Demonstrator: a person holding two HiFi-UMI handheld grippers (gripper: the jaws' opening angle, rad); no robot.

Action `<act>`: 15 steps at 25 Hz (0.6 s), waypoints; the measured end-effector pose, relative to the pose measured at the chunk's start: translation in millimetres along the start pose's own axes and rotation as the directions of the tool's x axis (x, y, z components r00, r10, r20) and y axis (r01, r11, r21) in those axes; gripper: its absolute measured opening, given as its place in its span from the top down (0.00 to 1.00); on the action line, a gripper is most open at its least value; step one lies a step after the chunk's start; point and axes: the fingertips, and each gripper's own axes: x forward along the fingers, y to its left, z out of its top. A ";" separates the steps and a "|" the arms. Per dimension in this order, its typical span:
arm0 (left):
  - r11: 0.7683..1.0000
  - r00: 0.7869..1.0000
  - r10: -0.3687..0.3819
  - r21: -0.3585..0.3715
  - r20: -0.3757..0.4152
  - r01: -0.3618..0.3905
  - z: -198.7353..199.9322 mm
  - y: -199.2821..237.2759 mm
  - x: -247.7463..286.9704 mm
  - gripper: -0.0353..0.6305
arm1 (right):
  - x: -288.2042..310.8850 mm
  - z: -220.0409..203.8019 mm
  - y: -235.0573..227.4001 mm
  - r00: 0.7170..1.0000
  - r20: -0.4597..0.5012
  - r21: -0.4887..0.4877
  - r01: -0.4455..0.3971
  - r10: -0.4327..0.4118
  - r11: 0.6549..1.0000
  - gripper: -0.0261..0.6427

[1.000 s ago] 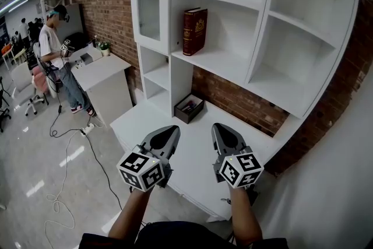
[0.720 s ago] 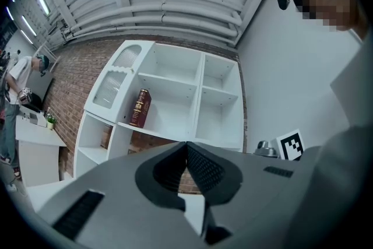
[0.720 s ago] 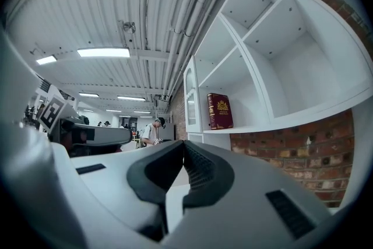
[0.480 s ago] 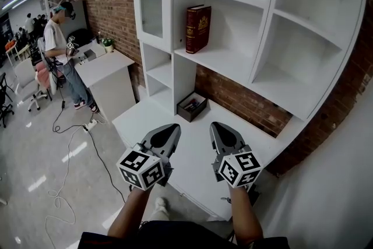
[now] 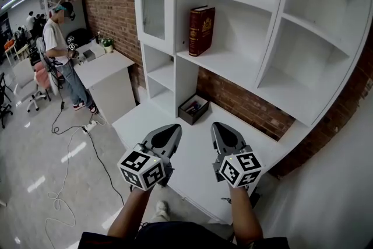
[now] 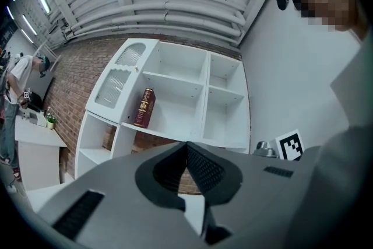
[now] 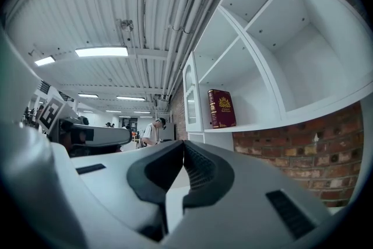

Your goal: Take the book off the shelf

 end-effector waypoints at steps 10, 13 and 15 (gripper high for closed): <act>1.000 1.000 -0.011 -0.008 -0.002 0.011 4.8 38.1 17.8 0.92 | 41.6 -2.4 -6.4 1.000 0.003 0.006 0.012 -0.012 1.000 0.93; 1.000 1.000 -0.010 -0.017 -0.002 0.010 5.5 53.1 22.8 0.92 | 56.3 -3.5 -7.5 1.000 0.004 0.007 0.012 -0.012 1.000 0.93; 1.000 1.000 -0.013 -0.019 -0.001 0.013 7.2 62.1 28.1 0.92 | 66.3 -4.5 -10.5 1.000 0.003 0.010 0.016 -0.016 1.000 0.93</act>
